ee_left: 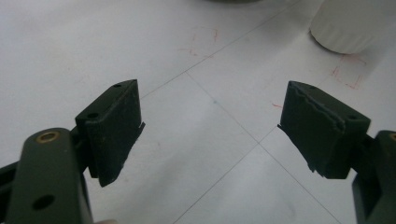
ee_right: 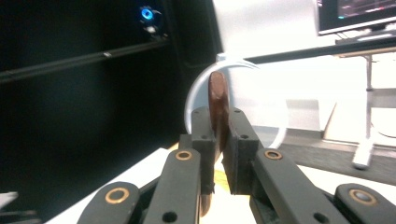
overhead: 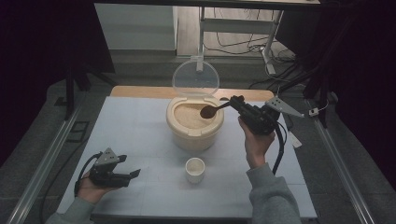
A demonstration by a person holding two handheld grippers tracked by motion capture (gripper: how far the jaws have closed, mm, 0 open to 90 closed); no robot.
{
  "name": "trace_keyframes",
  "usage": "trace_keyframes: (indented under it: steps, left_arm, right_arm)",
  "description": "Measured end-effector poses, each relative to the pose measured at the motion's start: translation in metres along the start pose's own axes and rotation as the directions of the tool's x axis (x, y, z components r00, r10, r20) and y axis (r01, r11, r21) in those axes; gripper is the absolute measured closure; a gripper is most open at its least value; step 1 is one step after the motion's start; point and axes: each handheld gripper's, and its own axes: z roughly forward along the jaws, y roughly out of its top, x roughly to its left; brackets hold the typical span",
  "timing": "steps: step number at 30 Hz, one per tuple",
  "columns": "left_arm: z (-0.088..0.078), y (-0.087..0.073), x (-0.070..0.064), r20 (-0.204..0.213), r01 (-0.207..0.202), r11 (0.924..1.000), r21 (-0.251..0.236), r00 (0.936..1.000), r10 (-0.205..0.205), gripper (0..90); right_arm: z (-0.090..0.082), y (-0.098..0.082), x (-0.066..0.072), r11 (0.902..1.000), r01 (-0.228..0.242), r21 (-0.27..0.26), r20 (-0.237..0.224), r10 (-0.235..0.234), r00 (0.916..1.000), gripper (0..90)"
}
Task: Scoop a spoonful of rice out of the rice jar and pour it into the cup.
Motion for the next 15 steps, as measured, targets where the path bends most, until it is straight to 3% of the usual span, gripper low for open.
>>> trace_keyframes:
  steps: [6, 10, 15]
  left_arm:
    - [0.002, 0.0, -0.001, 0.006, -0.003, 1.0, 0.009, 1.0, 0.003, 20.3]
    - [0.003, 0.0, -0.001, 0.007, -0.007, 0.9999, 0.01, 1.0, 0.006, 20.4]
    - [0.003, 0.0, -0.001, 0.01, -0.006, 0.9999, 0.011, 0.9999, 0.006, 20.4]
  right_arm:
    - [0.011, -0.002, 0.0, 0.9977, 0.058, 0.037, 0.052, -0.06, 0.9969, 83.4]
    - [0.022, -0.007, 0.003, 0.9872, 0.12, 0.105, 0.104, -0.131, 0.986, 83.4]
    - [0.035, -0.015, 0.005, 0.9809, 0.123, 0.151, 0.101, -0.139, 0.9852, 83.4]
